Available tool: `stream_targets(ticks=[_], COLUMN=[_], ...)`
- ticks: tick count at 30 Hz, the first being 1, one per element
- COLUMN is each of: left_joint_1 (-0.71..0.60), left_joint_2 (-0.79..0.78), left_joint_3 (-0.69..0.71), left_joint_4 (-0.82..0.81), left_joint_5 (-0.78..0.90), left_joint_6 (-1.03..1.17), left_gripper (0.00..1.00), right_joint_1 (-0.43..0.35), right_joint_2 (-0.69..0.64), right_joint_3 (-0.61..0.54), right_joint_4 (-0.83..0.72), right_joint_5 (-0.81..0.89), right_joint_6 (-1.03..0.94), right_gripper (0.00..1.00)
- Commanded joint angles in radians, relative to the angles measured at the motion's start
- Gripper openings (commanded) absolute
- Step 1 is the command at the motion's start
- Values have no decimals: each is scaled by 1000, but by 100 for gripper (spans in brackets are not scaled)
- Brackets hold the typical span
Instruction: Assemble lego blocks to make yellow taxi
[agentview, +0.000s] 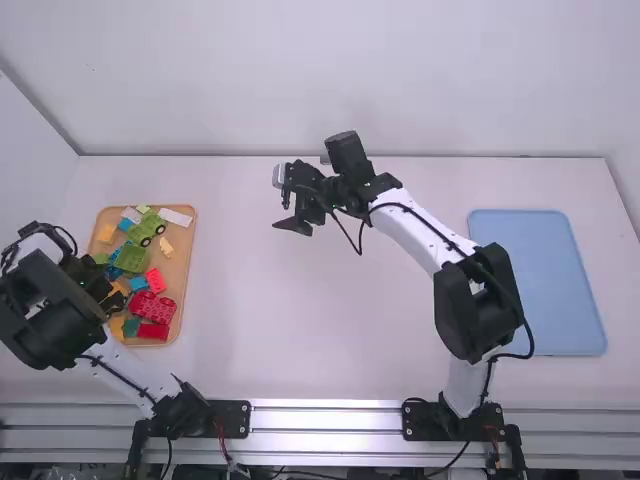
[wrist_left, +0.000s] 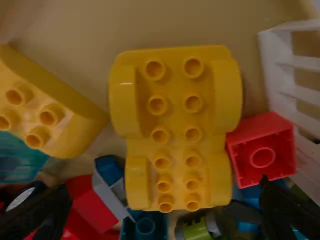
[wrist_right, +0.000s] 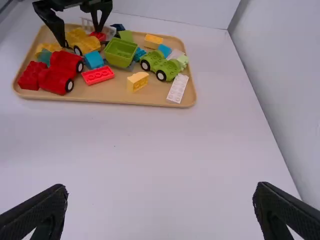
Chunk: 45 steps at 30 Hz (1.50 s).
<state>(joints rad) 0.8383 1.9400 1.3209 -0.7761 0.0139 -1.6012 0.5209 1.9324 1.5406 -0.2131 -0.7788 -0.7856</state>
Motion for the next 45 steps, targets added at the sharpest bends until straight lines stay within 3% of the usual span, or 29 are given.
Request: stream_targets(ticks=[1, 7, 12, 19, 21, 22, 23, 25, 27, 30, 31, 33, 34, 45], left_joint_1=[-8, -20, -32, -32, -32, -30, -29, -27, -32, -31, -26, -27, -27, -20], left_joint_2=[-6, -6, -6, -6, -6, -6, -6, -6, -6, -6, -6, -6, -6, -6], left_joint_3=[-7, -17, -49, -60, -64, -64, -64, -66, -69, -69, -69, -69, -69, -62], left_joint_4=[8, 6, 48, 35, 32, 32, 32, 25, 26, 24, 26, 25, 26, 26], left_joint_5=[-26, -30, -29, -43, -56, -53, -48, -26, -32, -29, -32, -32, -29, -3], left_joint_6=[-19, -30, -66, -84, -133, -133, -129, -92, -93, -92, -93, -95, -95, -67], left_gripper=[99, 95, 100, 95, 58, 55, 44, 39, 41, 57, 69, 84, 98, 99], right_joint_1=[-2, -2, -2, -2, -2, -2, -2, -2, -2, -2, -2, -2, -2, -3], right_joint_2=[5, 5, 5, 5, 5, 5, 5, 5, 5, 5, 5, 5, 5, 5], right_joint_3=[30, 30, 30, 30, 30, 30, 30, 30, 30, 30, 30, 30, 30, 30], right_joint_4=[-2, -17, -28, -32, -32, -32, -31, -31, -30, -27, -28, -27, -27, -27], right_joint_5=[-9, -9, -9, -9, -9, -9, -8, -9, -9, -5, -6, -5, -5, -6], right_joint_6=[3, 3, 3, 3, 3, 3, 4, 3, 3, 3, 3, 3, 3, 3], right_gripper=[99, 99, 99, 99, 99, 99, 99, 99, 99, 99, 99, 99, 99, 99])
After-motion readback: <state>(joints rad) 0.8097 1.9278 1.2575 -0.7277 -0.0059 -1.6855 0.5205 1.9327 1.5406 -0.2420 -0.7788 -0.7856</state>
